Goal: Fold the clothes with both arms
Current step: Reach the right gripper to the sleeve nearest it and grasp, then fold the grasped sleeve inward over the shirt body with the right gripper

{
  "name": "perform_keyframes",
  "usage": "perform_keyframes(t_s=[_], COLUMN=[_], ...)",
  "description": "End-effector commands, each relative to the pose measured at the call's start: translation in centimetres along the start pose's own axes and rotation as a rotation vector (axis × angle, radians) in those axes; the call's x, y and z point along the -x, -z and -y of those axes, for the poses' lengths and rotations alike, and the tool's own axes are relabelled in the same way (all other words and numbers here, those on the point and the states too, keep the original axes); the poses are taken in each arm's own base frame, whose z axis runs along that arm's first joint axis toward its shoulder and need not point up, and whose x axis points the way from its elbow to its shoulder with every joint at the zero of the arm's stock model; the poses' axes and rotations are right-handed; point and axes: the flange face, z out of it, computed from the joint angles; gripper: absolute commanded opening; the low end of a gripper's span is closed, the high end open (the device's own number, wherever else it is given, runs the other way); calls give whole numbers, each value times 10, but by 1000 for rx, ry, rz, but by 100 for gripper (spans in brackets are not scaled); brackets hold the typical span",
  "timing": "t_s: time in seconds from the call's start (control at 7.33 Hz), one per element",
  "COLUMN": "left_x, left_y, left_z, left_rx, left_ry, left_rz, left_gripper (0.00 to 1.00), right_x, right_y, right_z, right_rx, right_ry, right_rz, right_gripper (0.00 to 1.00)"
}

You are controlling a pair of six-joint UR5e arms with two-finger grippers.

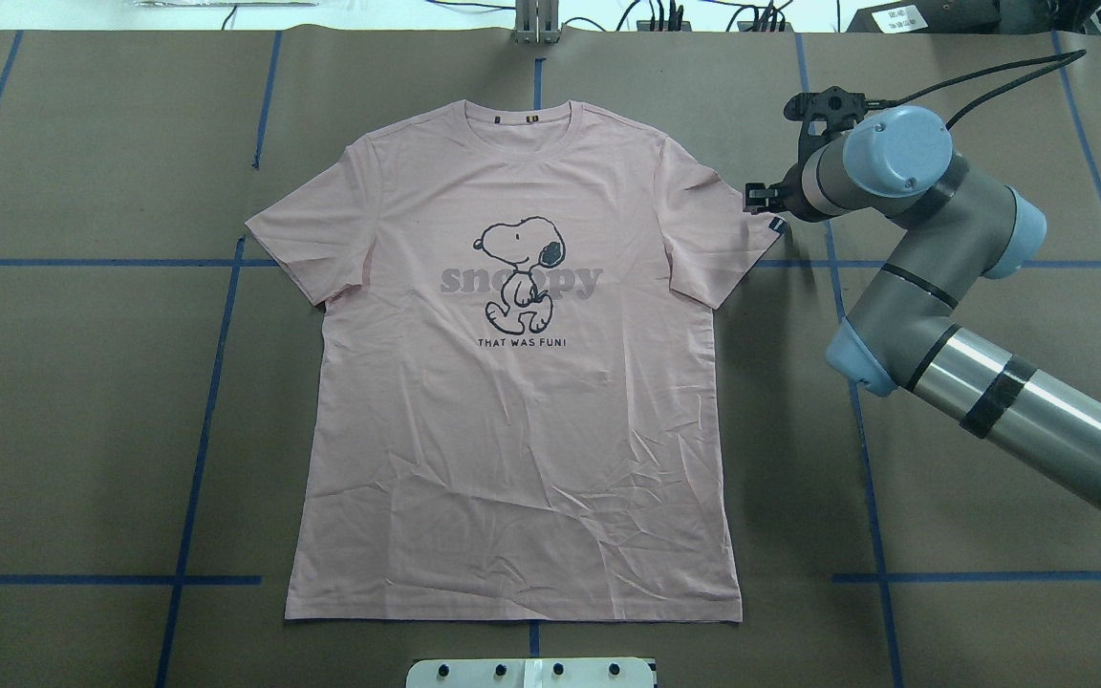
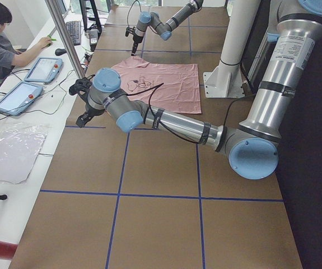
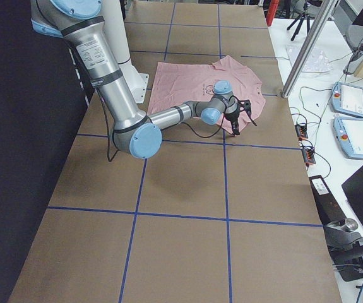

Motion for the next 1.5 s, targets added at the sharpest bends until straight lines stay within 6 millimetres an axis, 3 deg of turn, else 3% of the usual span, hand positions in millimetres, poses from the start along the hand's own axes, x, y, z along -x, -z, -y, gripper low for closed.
perform_keyframes(t_s=[0.0, 0.27, 0.41, 0.55, 0.68, 0.82, 0.96, 1.23, 1.36], left_x=[0, 0, 0, 0, 0, 0, 0, 0, 0], left_y=[1, 0, 0, 0, 0, 0, 0, 1, 0], left_z=[-1, -1, -1, -1, -1, -1, -1, -1, -1], left_rx=[0, 1, 1, 1, 1, 1, 1, 0, 1], left_ry=[0, -3, -4, -4, -4, -4, -4, -3, -4], left_rz=[1, 0, 0, 0, 0, 0, 0, 1, 0], left_gripper=[100, 100, 100, 100, 100, 100, 100, 100, 100], right_x=[-3, -2, -4, -6, -4, -2, 0, 11, 27], right_y=[-5, -7, -10, -12, -11, -10, -9, 1, 17], right_z=[-8, -12, -12, -13, -12, -11, -10, -3, 6], right_rx=[12, 16, 18, 22, 20, 20, 17, 7, 8], right_ry=[4, 2, -5, -6, -5, -8, -23, -28, -39], right_rz=[-8, -9, -15, -18, -16, -15, -11, 3, -5], right_gripper=[63, 59, 46, 40, 41, 27, 0, 0, 0])
